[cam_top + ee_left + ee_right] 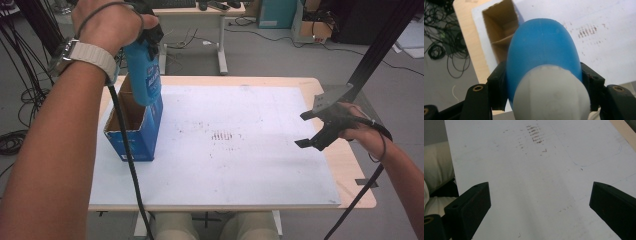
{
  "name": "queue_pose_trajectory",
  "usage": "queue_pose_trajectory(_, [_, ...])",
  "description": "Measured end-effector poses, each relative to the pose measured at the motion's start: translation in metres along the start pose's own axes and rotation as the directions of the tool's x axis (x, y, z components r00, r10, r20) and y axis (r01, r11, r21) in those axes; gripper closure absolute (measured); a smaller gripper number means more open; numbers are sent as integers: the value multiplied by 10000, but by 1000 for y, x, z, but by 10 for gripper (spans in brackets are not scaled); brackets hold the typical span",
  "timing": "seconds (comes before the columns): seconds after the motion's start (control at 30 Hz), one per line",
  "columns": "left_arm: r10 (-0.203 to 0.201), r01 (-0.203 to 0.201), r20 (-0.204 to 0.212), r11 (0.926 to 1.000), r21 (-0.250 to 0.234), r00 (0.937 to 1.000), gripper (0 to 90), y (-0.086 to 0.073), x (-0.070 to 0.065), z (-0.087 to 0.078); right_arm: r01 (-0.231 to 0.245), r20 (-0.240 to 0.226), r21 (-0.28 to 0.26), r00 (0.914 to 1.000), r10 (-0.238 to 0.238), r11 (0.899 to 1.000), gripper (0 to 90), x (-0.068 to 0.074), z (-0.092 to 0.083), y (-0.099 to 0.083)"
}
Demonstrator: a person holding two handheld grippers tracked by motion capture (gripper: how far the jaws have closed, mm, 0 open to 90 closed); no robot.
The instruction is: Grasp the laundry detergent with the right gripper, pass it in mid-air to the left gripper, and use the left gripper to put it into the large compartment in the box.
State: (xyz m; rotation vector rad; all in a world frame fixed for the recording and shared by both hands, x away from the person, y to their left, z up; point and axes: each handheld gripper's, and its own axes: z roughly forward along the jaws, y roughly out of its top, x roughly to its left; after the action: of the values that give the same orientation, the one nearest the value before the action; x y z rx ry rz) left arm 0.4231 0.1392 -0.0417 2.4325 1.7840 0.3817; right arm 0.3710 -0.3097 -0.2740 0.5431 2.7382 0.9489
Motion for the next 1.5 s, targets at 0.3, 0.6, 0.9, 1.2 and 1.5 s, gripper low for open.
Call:
queue_pose_trajectory(0.3, [-1070, 1070, -192, 9943, -29, 9941, 375, -5, 26, 10, -32, 43, 43, 10000, 32, 10000, 37, -1, 0, -2])
queue_pose_trajectory(0.6, [-1691, 1691, -285, 9856, -20, 9852, 375, -9, 42, 28, -108, 67, 32, 9999, 108, 9999, 37, -2, 2, -4])
queue_pose_trajectory(0.9, [-1941, 1942, -380, 9810, -1, 9803, 375, -11, 50, 46, -194, 103, 23, 9998, 194, 9998, 37, -2, 3, -6])
queue_pose_trajectory(1.2, [-2100, 2102, -313, 9777, 24, 9772, 375, -16, 55, 69, -334, 116, 35, 9994, 333, 9994, 37, -1, 3, -7])
queue_pose_trajectory(1.5, [-2152, 2153, -164, 9765, 68, 9764, 375, -22, 57, 92, -273, 135, 226, 9995, 270, 9994, 38, -2, 3, -9])
